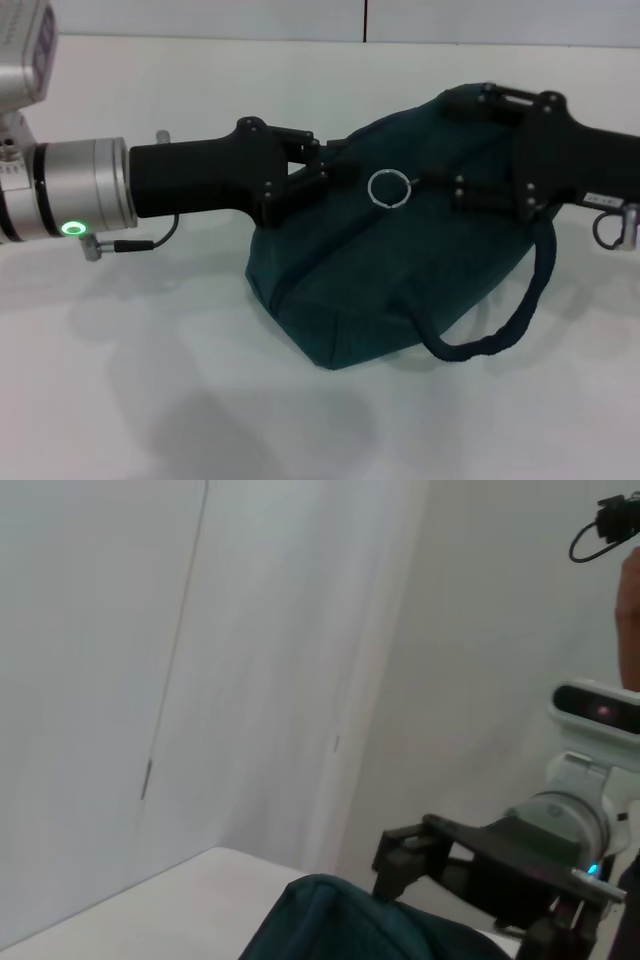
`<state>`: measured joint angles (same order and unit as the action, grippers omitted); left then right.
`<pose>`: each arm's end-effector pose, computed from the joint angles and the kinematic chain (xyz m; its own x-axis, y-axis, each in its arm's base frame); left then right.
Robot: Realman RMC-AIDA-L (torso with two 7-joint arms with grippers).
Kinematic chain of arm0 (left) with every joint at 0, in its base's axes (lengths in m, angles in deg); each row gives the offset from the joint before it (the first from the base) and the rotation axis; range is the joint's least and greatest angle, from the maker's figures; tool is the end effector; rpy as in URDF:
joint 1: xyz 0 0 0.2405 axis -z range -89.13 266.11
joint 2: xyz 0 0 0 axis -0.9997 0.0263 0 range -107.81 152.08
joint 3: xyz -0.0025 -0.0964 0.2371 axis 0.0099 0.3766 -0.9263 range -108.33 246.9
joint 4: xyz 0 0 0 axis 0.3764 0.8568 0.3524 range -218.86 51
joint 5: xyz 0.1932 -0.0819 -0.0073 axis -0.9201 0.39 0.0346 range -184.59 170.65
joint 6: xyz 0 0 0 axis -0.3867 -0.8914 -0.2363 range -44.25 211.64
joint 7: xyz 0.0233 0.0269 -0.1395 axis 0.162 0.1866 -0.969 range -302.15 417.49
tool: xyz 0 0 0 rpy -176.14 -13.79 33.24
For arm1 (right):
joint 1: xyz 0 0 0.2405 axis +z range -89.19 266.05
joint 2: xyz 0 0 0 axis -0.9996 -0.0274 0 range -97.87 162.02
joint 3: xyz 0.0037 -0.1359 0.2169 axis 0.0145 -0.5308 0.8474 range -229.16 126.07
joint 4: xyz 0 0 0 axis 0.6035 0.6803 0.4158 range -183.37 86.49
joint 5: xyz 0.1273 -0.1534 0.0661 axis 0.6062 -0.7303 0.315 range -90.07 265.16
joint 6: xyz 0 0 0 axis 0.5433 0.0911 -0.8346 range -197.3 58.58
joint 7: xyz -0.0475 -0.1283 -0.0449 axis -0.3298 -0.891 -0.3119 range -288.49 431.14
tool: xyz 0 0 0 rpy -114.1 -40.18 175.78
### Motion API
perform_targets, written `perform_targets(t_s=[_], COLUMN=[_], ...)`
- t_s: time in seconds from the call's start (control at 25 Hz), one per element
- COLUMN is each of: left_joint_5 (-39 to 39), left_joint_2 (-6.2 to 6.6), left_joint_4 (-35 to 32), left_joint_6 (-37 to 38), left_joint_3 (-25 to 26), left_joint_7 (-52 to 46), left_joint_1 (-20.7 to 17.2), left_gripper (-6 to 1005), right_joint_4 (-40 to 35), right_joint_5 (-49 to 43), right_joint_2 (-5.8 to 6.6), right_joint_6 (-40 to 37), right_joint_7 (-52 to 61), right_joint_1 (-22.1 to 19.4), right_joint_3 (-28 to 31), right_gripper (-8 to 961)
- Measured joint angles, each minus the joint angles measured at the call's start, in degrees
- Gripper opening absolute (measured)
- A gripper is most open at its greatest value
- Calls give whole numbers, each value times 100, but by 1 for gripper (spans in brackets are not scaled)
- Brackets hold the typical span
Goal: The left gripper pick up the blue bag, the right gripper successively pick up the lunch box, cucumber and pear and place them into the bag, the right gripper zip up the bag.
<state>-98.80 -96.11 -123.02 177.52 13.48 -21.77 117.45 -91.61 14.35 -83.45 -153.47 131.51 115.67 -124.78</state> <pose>-0.2106 0.3248 0.0006 0.7075 0.2330 0.6672 0.3276 -0.9446 -0.0176 0.1856 0.3381 0.0012 0.7439 0.1486 -0.6516 -0.0711 -0.9519 -0.2982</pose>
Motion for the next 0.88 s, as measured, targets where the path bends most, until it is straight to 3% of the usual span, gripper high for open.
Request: perform_targets(t_s=[0.24,0.48,0.88], left_joint_5=[1,43,113], left_joint_2=[-10,-38,-78], left_joint_4=[-1,-1,-1], left_joint_6=[78,79,83], left_joint_3=[-1,3,-6], left_joint_7=[17,8,43], left_joint_1=[-5,-14,-50], left_gripper=[124,123,123], right_joint_4=[-292,-717,-1078], right_joint_5=[-328,-1058,-1550], right_joint_2=[26,32,23], right_joint_6=[3,-105,-127], right_joint_7=[300,1030,1271], right_joint_1=[46,200,167], right_joint_3=[-326,-344,-398], right_gripper=[687,651,645])
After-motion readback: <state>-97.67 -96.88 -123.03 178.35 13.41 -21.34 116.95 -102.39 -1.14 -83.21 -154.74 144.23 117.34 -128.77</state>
